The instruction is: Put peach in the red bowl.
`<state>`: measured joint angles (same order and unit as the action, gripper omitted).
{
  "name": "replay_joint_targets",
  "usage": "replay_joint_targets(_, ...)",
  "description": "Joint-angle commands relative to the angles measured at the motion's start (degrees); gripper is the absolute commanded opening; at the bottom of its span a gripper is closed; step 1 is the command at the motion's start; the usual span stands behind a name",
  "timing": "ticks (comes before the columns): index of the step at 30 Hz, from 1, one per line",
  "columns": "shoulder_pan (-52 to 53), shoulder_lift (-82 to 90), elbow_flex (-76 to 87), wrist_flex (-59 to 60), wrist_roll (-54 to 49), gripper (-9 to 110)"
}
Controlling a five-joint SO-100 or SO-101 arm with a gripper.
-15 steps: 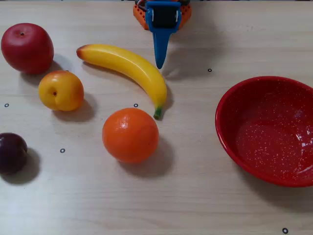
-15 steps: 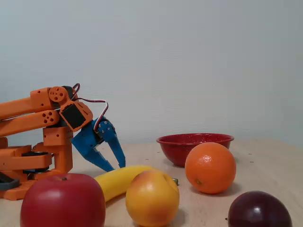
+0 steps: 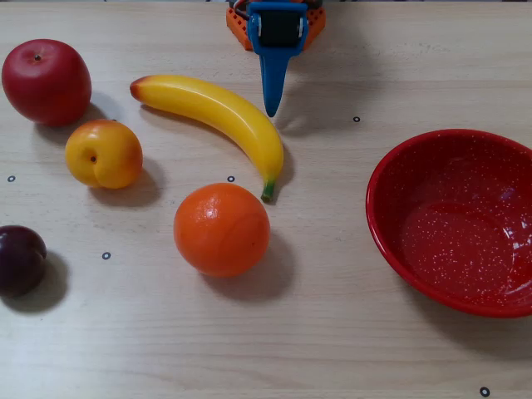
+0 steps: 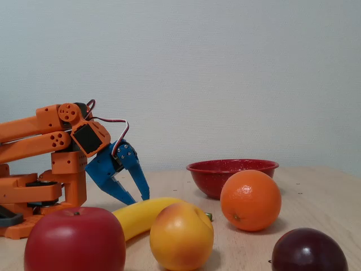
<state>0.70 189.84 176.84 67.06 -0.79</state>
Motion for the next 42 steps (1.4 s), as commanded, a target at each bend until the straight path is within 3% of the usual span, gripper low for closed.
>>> replay_joint_targets(1, -1.2, 1.0, 0.9, -1.6, -1.2, 0)
replay_joint_targets(42, -1.2, 1.0, 0.9, -1.6, -1.3, 3)
